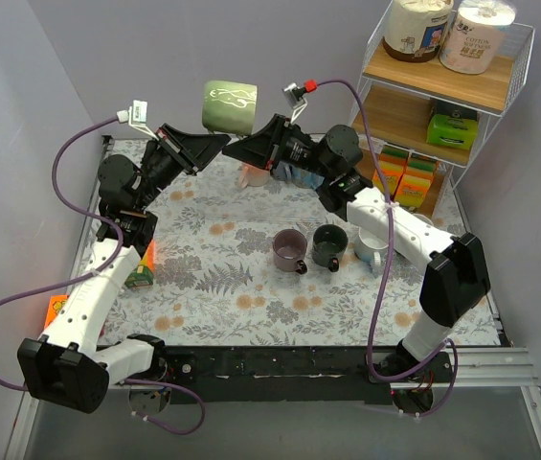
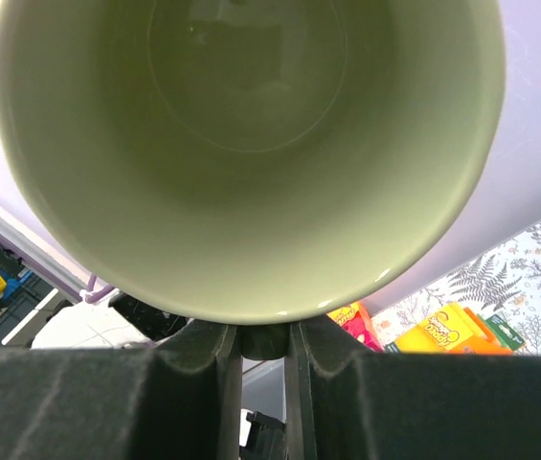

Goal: Turn the mug right side up

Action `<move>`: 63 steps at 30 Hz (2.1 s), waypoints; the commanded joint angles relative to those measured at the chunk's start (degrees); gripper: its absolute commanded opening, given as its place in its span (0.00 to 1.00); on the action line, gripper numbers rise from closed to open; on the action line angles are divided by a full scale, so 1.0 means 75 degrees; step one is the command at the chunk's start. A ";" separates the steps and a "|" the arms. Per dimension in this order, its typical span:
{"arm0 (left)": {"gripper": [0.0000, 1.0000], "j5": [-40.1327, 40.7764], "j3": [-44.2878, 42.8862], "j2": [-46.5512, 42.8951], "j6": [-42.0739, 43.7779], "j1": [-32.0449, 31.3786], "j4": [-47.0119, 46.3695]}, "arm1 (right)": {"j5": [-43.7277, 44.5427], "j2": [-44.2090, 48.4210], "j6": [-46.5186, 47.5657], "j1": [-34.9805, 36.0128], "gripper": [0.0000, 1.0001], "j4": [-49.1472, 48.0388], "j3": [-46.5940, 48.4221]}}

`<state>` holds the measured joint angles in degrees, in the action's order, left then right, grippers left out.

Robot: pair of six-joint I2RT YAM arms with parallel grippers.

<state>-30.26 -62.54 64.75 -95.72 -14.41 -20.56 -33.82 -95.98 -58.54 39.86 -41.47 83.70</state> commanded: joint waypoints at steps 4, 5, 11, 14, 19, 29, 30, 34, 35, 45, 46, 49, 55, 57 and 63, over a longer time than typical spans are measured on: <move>0.29 -0.0020 0.0194 -0.0559 0.0423 -0.0117 0.0127 | 0.0537 0.0633 0.0434 0.0041 0.01 0.0524 -0.0156; 0.33 0.0003 0.0229 -0.0640 0.0446 -0.0117 0.0174 | 0.0642 0.0704 0.0481 0.0041 0.01 0.0572 -0.0330; 0.48 0.0074 0.0698 -0.0957 0.0751 -0.0117 0.0560 | 0.0526 0.0985 0.0249 0.0041 0.01 0.0432 -0.0823; 0.60 0.0156 0.0943 -0.1191 0.1067 -0.0106 0.1006 | 0.0537 0.1091 0.0189 0.0041 0.01 0.0409 -0.1186; 0.96 0.0414 0.1798 -0.1999 0.1711 -0.0105 0.1791 | 0.0631 0.1360 0.0294 0.0041 0.01 0.0760 -0.1714; 0.98 0.2146 0.2972 -0.2938 0.1806 -0.0106 0.3969 | 0.0479 0.1700 0.1442 -0.0146 0.01 0.1486 -0.2896; 0.98 0.2392 0.2926 -0.2961 0.1806 -0.0117 0.4238 | 0.0455 0.1747 0.1477 -0.0158 0.01 0.1603 -0.3003; 0.98 0.4368 0.2645 -0.3149 0.1490 -0.0117 0.5690 | 0.0455 0.1841 0.1898 -0.0123 0.01 0.2223 -0.3390; 0.98 0.4676 0.2597 -0.3172 0.1443 -0.0117 0.5833 | 0.0583 0.1853 0.2259 -0.0100 0.01 0.2469 -0.3367; 0.98 0.5383 0.1683 -0.2306 0.1349 -0.0117 0.6549 | 0.4272 0.1725 0.4559 0.1877 0.01 0.5749 -0.2887; 0.98 0.5382 0.1648 -0.2213 0.1349 -0.0117 0.6561 | 0.4484 0.1631 0.4537 0.2032 0.01 0.5938 -0.2724; 0.98 0.5347 0.1589 -0.2153 0.1349 -0.0117 0.6538 | 0.5633 0.1279 0.4525 0.2466 0.01 0.6525 -0.2419; 0.98 0.5254 0.1566 -0.2118 0.1442 -0.0117 0.6514 | 0.6384 0.0717 0.4525 0.2736 0.01 0.7099 -0.1915; 0.98 0.5242 0.1577 -0.2094 0.1443 -0.0117 0.6526 | 0.6595 0.0309 0.4560 0.2877 0.01 0.7532 -0.1540; 0.98 0.5254 0.1519 -0.2013 0.1583 -0.0117 0.6526 | 0.7029 -0.0467 0.4724 0.3146 0.01 0.8329 -0.0815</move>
<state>8.23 -48.75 49.39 -85.30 -15.20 27.51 13.98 -98.06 -24.82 61.63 19.46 71.50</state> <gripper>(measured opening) 0.981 0.233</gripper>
